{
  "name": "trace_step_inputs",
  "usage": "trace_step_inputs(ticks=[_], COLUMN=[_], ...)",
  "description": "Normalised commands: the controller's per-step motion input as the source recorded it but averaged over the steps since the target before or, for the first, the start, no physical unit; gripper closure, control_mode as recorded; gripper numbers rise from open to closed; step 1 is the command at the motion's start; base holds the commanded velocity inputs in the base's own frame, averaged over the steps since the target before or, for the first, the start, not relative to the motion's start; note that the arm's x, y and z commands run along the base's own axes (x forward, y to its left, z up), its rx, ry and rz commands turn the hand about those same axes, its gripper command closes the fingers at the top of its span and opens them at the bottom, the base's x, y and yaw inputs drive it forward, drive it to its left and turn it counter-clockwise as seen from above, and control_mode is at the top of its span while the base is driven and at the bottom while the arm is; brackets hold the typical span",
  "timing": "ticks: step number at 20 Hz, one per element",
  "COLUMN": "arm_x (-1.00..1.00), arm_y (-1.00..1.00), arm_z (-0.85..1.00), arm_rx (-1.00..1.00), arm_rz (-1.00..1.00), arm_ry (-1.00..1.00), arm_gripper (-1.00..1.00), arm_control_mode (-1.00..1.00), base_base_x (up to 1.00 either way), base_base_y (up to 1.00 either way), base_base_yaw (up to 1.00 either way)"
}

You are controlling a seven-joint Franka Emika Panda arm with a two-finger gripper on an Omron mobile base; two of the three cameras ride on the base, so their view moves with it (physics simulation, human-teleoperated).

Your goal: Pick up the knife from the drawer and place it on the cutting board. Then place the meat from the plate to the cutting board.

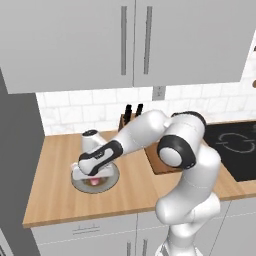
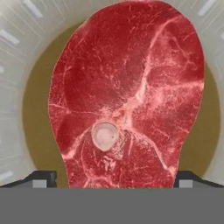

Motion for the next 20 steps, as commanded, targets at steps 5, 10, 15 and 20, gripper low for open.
trace_step_inputs(ticks=[5, 10, 15, 20], arm_x=[0.18, 0.06, -0.07, -0.54], arm_y=[0.01, 0.0, -0.03, -0.35], arm_z=[-0.02, -0.06, -0.04, 0.25], arm_rx=[0.0, 0.0, 0.0, 0.01], arm_rz=[0.0, 0.0, 0.0, 0.0], arm_ry=[0.0, -0.02, -0.1, -0.18], arm_gripper=[-1.0, 1.0, 1.0, 1.0], arm_control_mode=[-1.0, -1.0, -1.0, -1.0], base_base_x=[0.0, 0.0, 0.0, 0.0], base_base_y=[0.0, 0.0, 0.0, 0.0], base_base_yaw=[0.0, 0.0, 0.0, 0.0])
